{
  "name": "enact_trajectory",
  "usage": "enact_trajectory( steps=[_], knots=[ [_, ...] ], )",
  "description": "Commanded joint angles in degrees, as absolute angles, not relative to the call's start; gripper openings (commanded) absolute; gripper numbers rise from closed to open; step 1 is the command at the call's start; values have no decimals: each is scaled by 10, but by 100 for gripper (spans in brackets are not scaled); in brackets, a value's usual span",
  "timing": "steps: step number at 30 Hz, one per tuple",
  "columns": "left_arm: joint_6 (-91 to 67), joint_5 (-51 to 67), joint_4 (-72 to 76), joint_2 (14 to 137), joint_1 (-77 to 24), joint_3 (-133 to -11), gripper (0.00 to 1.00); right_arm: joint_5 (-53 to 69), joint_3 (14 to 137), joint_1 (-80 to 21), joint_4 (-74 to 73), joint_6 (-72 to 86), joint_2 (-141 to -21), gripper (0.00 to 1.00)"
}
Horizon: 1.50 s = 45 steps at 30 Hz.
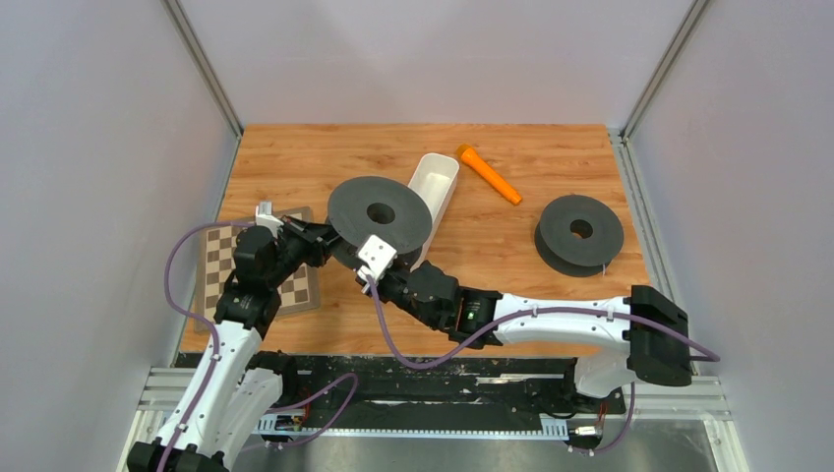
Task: Wrap the cables
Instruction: Wrap the cable around the cable reel.
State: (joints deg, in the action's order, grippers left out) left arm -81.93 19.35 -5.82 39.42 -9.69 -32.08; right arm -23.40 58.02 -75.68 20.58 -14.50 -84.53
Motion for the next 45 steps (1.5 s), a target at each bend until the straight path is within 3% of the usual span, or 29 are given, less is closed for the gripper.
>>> enact_trajectory(
  steps=[1, 7, 13, 25, 34, 42, 45],
  knots=[
    [-839, 232, 3, 376, -101, -333, 0, -240, 593, -749, 130, -101, -817, 26],
    [-841, 231, 4, 377, -100, -330, 0, -241, 590, -749, 121, -98, -798, 36],
    [-841, 232, 7, 378, -100, -324, 0, -241, 598, -749, 120, -101, -799, 38],
    [-819, 241, 15, 376, -101, -296, 0, -193, 618, -748, 132, -91, -745, 55],
    [-820, 240, 24, 362, -100, -263, 0, -126, 608, -748, 133, -54, -694, 54],
    [-823, 243, 24, 361, -100, -262, 0, -170, 558, -748, 99, -21, -637, 42],
    [-820, 244, 29, 358, -100, -261, 0, -191, 520, -747, 92, 6, -592, 42]
  ],
)
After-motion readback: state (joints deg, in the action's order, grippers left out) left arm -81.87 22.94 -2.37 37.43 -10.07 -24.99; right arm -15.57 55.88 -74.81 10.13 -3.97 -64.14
